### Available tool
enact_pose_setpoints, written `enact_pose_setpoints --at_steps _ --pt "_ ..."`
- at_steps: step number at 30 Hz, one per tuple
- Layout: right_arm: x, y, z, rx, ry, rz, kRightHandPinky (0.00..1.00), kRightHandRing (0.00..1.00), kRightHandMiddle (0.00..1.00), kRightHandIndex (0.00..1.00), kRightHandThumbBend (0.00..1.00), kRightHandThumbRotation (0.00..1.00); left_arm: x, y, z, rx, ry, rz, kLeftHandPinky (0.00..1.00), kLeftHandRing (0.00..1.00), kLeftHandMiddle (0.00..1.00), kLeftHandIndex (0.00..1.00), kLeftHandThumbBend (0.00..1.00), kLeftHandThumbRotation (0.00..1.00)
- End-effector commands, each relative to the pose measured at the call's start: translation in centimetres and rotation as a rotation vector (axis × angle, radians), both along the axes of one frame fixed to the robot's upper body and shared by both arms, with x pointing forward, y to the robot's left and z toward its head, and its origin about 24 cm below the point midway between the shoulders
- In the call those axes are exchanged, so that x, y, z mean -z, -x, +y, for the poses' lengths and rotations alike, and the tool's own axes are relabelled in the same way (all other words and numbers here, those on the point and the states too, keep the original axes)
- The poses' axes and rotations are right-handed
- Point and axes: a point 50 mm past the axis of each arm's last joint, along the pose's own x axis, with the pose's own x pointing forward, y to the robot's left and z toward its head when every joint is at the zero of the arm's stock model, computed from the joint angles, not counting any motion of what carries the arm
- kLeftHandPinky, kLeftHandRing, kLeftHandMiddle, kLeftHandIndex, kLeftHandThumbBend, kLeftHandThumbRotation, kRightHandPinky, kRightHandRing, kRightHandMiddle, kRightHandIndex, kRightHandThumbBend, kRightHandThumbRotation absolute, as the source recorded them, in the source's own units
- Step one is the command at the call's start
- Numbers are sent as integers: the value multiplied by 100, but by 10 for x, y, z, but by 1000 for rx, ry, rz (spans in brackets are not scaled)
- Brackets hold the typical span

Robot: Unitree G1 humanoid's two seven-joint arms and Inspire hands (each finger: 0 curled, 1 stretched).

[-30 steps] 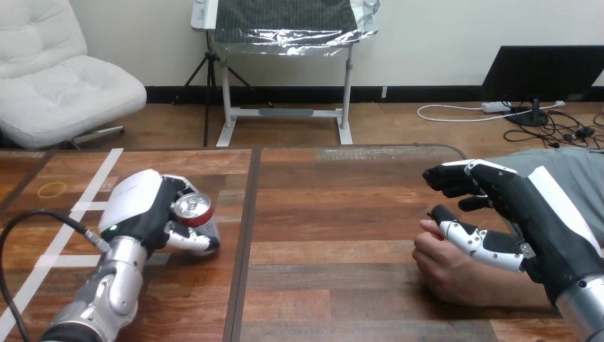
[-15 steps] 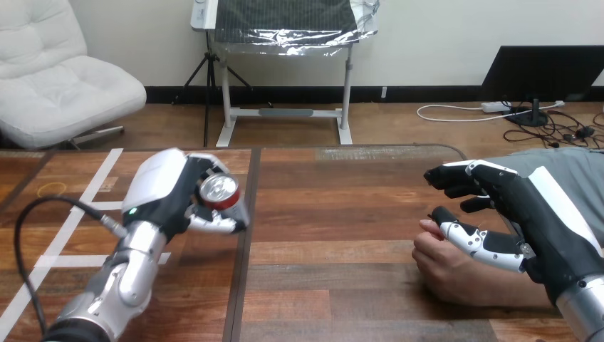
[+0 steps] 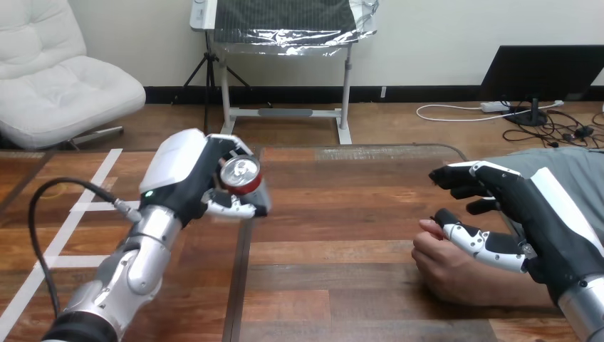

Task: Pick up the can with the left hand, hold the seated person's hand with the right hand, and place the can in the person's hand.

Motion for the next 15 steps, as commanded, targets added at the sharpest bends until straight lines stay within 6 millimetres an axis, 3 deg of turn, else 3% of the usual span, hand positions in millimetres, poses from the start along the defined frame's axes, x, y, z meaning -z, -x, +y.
enact_pose_setpoints --at_steps 1,15 --pt "-24 -7 5 -10 2 -120 72 79 79 74 43 0 -26 -7 -10 40 56 -100 35 40 46 51 64 0" --pt "-32 -6 -5 -35 15 -111 80 86 86 80 52 0 -35 -3 -26 108 113 -125 33 37 44 50 63 0"
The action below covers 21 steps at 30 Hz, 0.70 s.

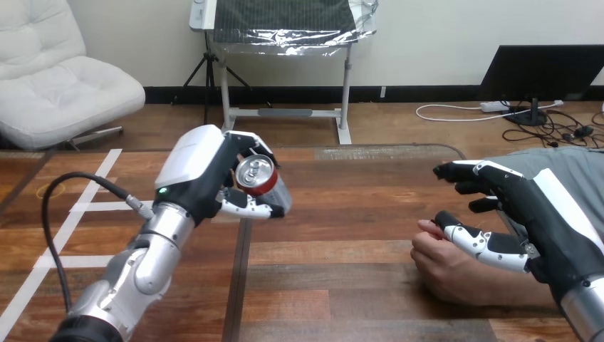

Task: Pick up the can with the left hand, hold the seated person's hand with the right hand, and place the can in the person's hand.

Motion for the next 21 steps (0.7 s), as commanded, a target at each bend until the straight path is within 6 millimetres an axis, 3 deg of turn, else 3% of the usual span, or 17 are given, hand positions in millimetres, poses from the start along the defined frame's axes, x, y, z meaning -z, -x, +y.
enact_pose_setpoints --at_steps 1,21 --pt "-32 -6 -3 -25 48 -125 80 86 86 80 53 0 -29 -7 -12 26 91 -112 32 37 44 50 63 0" --pt "-43 -14 -31 -25 301 -28 79 88 89 84 74 0 -37 -2 -39 52 237 -102 31 35 43 49 63 0"
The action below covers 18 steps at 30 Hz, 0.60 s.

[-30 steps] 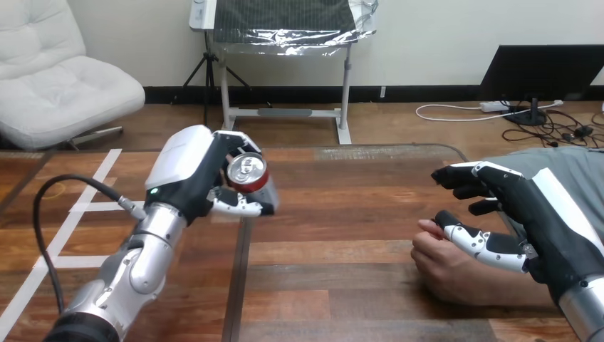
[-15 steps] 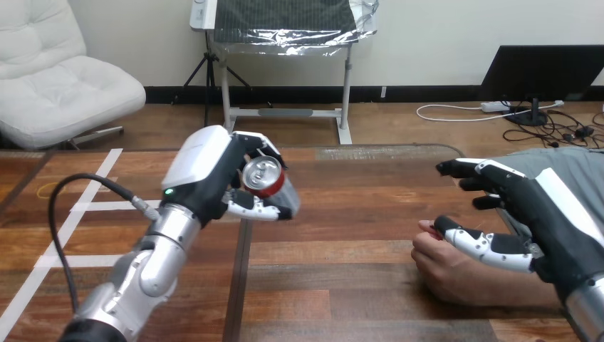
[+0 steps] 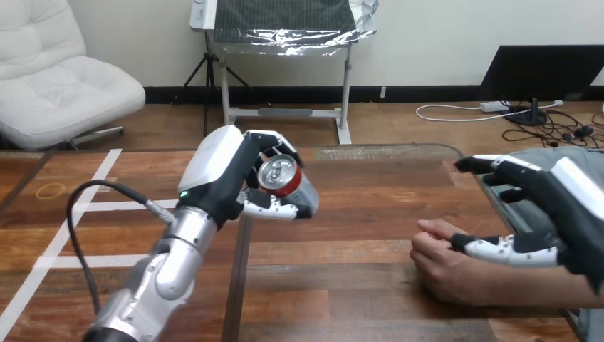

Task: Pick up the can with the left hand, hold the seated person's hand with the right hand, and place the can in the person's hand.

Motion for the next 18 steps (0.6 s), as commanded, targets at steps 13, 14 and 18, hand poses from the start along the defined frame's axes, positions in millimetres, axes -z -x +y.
enact_pose_setpoints --at_steps 13,14,18 --pt "-25 -19 -24 -17 258 49 76 88 91 85 80 0 -34 -5 -29 33 174 -88 31 36 43 50 62 0" --pt "-25 -20 -25 -17 265 55 76 89 91 85 81 0 -33 -5 -30 33 176 -87 31 36 43 50 62 0" --pt "-24 -24 -32 -21 324 108 78 90 92 86 82 0 -32 -4 -34 42 183 -82 31 36 43 50 62 0"
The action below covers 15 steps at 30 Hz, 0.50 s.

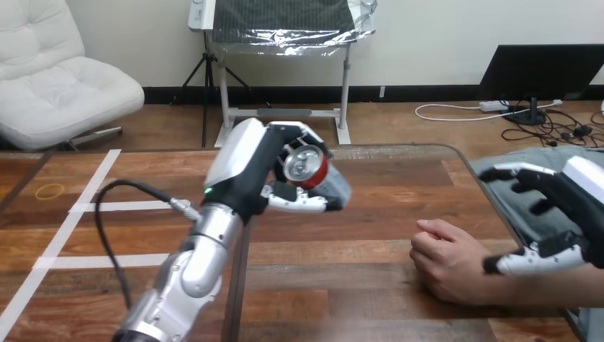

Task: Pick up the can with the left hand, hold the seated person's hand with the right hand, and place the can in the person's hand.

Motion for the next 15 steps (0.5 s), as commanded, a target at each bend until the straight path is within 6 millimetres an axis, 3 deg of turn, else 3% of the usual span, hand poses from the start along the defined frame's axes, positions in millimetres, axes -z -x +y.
enact_pose_setpoints --at_steps 1,15 --pt "-18 -13 -8 -21 117 -13 78 90 92 86 82 0 -24 -6 -6 -1 74 -79 31 36 43 50 62 0" --pt "-12 -27 -29 13 272 141 88 95 94 89 85 0 -20 -7 -15 14 81 -65 31 36 44 50 62 0"
